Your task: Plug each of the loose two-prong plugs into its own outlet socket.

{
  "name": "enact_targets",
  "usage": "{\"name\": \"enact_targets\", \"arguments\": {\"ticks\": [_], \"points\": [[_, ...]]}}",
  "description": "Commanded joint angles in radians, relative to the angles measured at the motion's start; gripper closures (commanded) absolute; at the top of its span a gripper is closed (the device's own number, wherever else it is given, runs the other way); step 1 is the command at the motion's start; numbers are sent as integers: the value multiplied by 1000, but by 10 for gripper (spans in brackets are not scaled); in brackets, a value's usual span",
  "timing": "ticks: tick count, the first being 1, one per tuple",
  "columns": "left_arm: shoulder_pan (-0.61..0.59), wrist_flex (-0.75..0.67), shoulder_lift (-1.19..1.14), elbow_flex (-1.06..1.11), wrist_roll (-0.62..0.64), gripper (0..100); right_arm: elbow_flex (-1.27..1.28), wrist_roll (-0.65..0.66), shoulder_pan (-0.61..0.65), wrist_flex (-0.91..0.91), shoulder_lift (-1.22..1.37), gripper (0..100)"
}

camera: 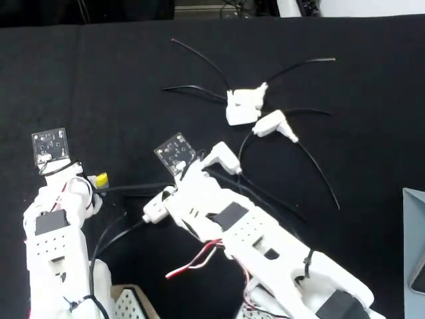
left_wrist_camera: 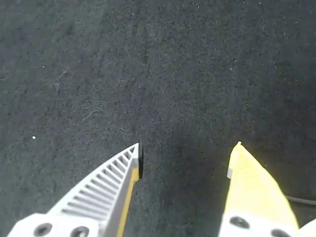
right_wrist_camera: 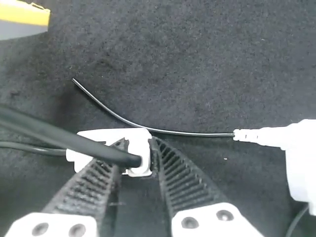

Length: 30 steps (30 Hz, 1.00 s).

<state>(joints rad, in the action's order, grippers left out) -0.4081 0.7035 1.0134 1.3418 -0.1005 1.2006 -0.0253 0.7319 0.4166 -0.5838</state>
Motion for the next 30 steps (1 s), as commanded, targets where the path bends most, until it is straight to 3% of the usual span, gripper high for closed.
{"name": "enact_targets", "arguments": {"ticks": [1,7,30], "points": [[-10,-23,12,-5,9,712,-10,2,-11,-20,1,986],[-12,-23,12,-5,9,712,13,2,57,-17,2,986],[-12,-18,12,-4,9,712,-2,3,-2,-9,2,985]]}}
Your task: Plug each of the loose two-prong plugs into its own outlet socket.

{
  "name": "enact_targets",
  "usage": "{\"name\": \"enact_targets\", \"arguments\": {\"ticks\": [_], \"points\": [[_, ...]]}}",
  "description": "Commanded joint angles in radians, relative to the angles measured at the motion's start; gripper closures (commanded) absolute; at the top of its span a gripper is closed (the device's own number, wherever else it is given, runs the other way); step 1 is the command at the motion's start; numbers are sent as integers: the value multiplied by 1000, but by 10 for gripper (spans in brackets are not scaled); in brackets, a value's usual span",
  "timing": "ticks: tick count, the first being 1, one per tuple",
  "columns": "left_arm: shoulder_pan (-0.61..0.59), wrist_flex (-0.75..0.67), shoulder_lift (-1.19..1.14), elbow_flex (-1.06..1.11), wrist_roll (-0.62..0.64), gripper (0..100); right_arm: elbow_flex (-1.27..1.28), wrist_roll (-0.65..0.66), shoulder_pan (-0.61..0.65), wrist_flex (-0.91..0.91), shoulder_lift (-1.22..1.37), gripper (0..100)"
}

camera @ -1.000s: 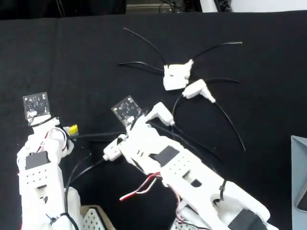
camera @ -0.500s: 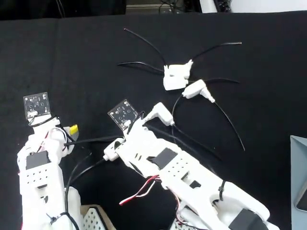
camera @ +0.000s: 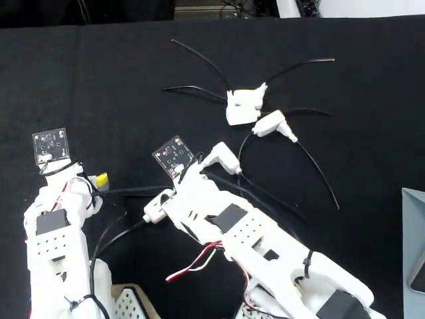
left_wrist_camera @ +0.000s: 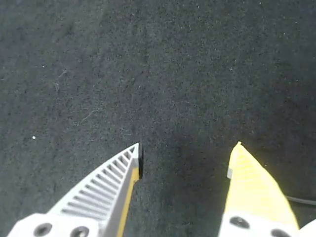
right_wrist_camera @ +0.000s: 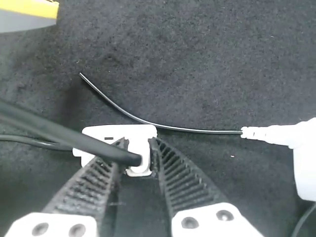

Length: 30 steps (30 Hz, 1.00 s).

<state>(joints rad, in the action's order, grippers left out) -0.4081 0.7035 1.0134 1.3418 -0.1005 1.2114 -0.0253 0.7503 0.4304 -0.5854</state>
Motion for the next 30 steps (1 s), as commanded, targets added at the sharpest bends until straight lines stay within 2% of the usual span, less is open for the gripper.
{"name": "enact_targets", "arguments": {"ticks": [1,11,19,22,30], "points": [[-12,-18,12,-4,9,712,-12,2,-20,-35,5,985],[-30,-20,12,-4,9,712,-53,3,-14,-91,189,986],[-47,-23,12,-5,9,712,-56,14,-11,-12,163,986],[-47,-23,12,-7,9,712,-59,72,-9,21,165,986],[-48,-23,12,-8,12,712,-173,100,3,72,354,986]]}}
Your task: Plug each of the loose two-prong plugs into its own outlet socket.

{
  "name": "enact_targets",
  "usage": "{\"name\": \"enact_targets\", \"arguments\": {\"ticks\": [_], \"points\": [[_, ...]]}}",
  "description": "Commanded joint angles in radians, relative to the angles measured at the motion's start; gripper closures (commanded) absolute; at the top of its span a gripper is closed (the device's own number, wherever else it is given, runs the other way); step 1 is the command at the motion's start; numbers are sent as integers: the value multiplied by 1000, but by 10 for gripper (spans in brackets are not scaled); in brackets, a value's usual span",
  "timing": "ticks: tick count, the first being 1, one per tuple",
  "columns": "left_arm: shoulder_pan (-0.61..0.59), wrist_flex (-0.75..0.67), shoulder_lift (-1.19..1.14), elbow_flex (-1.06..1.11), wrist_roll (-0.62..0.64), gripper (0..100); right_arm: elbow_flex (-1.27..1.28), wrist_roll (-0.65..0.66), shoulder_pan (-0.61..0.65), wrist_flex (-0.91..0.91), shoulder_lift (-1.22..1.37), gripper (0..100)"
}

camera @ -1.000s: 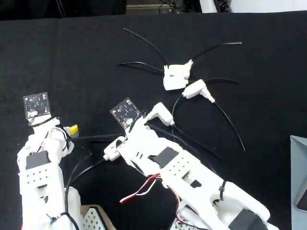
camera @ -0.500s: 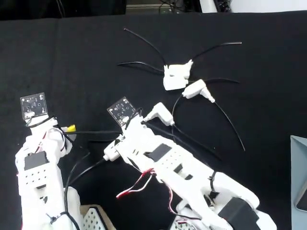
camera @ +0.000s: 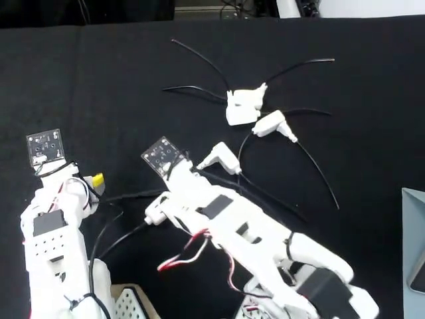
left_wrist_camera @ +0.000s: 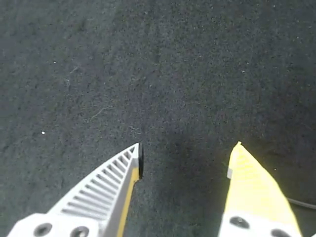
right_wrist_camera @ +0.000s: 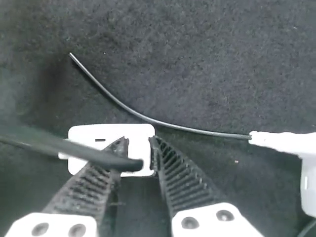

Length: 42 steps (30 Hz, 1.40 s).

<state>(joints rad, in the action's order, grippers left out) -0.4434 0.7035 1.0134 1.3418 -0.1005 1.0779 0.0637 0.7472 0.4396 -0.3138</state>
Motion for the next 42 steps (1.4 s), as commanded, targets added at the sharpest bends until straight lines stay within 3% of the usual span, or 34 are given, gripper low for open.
{"name": "enact_targets", "arguments": {"ticks": [1,13,19,23,30,32,38,42], "points": [[-13,-23,12,-8,12,712,-58,11,6,80,99,986],[-13,-23,12,-7,14,712,-84,5,-3,75,87,986],[-13,-23,12,-5,14,712,-50,-6,-186,-37,-108,984],[-12,-23,12,-5,12,712,-4,-94,-339,-164,-259,979],[-12,-23,12,-5,12,712,25,-204,-522,-229,-311,714],[-8,-23,12,-4,12,712,28,-206,-540,-229,-314,687],[-7,-23,12,-4,14,712,28,-201,-545,-224,-320,707],[-7,-23,12,-4,14,712,18,-201,-591,-222,-389,865]]}}
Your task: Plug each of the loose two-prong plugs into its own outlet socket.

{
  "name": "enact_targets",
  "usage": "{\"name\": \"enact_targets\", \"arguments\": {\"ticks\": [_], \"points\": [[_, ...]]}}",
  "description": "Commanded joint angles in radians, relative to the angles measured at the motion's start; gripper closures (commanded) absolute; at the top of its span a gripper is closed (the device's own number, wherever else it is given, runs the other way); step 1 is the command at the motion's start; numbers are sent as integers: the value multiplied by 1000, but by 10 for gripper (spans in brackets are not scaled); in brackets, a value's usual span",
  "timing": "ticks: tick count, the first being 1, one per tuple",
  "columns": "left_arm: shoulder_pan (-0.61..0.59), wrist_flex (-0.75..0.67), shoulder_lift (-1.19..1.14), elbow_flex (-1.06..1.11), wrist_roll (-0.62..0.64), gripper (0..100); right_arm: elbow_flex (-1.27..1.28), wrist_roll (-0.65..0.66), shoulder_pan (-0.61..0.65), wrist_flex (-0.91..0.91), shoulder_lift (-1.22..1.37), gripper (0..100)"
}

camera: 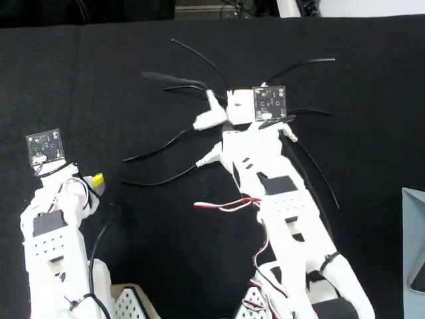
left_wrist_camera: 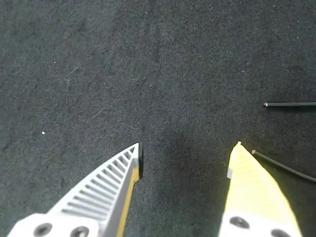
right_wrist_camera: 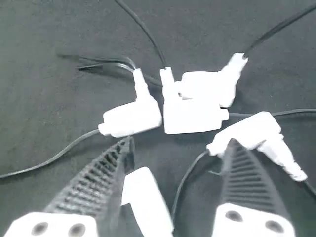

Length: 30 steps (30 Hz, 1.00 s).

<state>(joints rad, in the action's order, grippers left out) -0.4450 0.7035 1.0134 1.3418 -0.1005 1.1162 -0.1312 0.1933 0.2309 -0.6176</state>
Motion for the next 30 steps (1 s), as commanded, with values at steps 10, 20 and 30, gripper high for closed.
{"name": "enact_targets", "arguments": {"ticks": [10,20,30], "points": [[19,75,244,-4,15,978,130,124,-75,167,-509,980],[298,393,775,2,15,971,364,129,-72,354,-940,981],[335,407,810,157,9,967,565,123,-75,580,-1250,980]]}}
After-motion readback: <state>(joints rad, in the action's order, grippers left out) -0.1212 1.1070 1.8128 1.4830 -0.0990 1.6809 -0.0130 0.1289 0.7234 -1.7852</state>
